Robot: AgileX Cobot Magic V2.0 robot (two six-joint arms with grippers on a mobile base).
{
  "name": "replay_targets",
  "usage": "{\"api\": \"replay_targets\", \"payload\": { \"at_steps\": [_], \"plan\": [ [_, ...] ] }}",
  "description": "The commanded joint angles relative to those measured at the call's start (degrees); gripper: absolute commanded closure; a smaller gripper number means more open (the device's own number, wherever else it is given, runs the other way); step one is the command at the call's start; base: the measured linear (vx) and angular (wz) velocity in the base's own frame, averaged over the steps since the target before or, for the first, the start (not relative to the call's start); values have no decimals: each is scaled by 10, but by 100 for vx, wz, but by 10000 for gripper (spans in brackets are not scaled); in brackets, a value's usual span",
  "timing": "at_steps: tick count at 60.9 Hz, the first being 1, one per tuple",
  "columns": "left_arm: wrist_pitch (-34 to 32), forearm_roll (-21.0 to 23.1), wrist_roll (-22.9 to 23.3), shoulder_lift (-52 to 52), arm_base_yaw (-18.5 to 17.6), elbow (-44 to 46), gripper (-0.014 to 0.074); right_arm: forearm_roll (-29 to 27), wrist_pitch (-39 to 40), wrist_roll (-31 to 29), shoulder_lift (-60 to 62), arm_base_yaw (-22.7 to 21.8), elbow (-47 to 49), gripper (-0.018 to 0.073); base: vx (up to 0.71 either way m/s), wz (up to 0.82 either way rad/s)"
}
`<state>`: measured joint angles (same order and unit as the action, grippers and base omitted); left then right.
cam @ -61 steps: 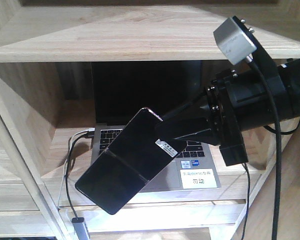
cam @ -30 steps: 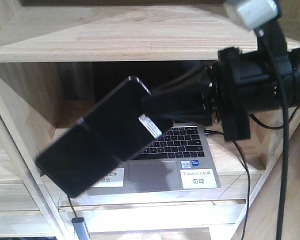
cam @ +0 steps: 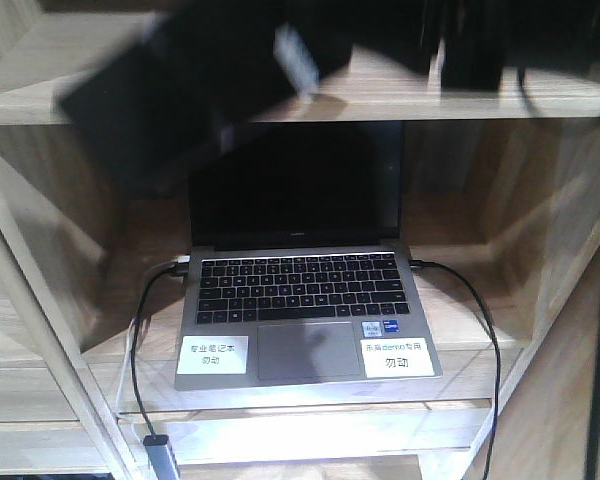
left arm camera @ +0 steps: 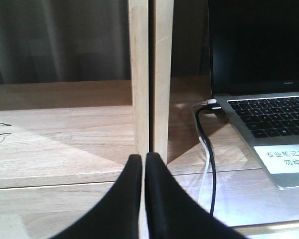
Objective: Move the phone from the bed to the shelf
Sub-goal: 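Raise the right gripper with the phone up onto the upper shelf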
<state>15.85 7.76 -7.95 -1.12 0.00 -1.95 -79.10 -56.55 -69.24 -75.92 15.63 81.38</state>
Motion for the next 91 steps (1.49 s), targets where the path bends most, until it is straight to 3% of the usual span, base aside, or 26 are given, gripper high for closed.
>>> {"api": "replay_targets", "payload": {
  "at_steps": [1, 13, 22, 34, 46, 59, 91],
  "plan": [
    [-42, 6, 2, -4, -3, -1, 596, -57, 80, -7, 17, 0, 42, 561, 0, 0],
    [-42, 6, 2, -4, -3, -1, 596, -105, 172, -59, 9, 0, 58, 561, 0, 0],
    [-42, 6, 2, -4, -3, -1, 596, -164, 177, -97, -30, 0, 83, 561, 0, 0],
    [-42, 6, 2, -4, -3, -1, 596, -189, 165, -108, -110, 0, 146, 561, 0, 0],
    [-42, 6, 2, -4, -3, -1, 596, -189, 132, -98, -198, 0, 236, 561, 0, 0],
    [-42, 6, 2, -4, -3, -1, 596, -185, 158, -80, -277, 7, 302, 561, 0, 0],
    [-42, 6, 2, -4, -3, -1, 596, -157, 179, -86, -337, 7, 303, 561, 0, 0]
  ]
}}
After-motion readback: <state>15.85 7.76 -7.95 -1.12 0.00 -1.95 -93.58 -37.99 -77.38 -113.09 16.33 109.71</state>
